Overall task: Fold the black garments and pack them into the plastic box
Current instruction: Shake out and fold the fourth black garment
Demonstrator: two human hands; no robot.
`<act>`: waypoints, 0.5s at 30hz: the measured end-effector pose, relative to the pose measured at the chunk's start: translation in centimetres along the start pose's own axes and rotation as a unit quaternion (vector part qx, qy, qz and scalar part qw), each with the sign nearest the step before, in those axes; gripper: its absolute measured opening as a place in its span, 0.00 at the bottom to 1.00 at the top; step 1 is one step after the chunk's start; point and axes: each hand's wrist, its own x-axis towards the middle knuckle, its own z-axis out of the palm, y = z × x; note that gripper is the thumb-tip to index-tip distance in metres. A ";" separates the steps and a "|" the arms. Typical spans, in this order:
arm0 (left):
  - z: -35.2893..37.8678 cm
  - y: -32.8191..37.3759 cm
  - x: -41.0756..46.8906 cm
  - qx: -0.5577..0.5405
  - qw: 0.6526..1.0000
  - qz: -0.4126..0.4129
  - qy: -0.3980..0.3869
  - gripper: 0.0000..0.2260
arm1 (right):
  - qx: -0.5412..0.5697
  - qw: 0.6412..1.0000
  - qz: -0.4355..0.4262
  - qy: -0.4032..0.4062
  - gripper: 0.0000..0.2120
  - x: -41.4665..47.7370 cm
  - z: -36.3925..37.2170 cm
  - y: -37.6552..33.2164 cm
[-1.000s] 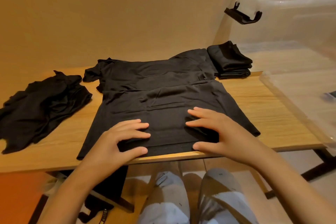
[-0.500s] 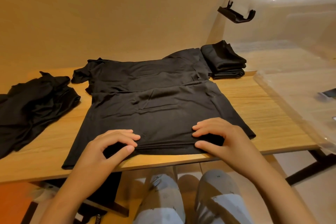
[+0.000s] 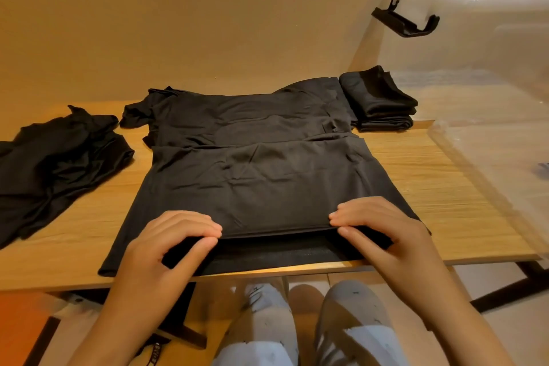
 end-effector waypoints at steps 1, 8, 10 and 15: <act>0.0 0.0 -0.3 0.015 1.000 0.018 0.001 0.06 | -0.011 1.000 -0.015 0.002 0.09 -0.2 -0.1 -0.1; 0.5 -1.1 -1.8 0.072 0.996 0.054 -0.020 0.06 | -0.073 0.996 -0.037 -0.041 0.08 -1.8 0.9 0.9; 0.5 -1.3 -2.0 0.070 0.996 0.050 -0.024 0.07 | -0.074 0.996 -0.039 -0.036 0.08 -2.0 0.9 1.1; 0.2 -0.8 -2.3 0.078 0.994 0.077 0.003 0.08 | -0.085 0.994 -0.075 -0.008 0.08 -2.4 0.4 0.4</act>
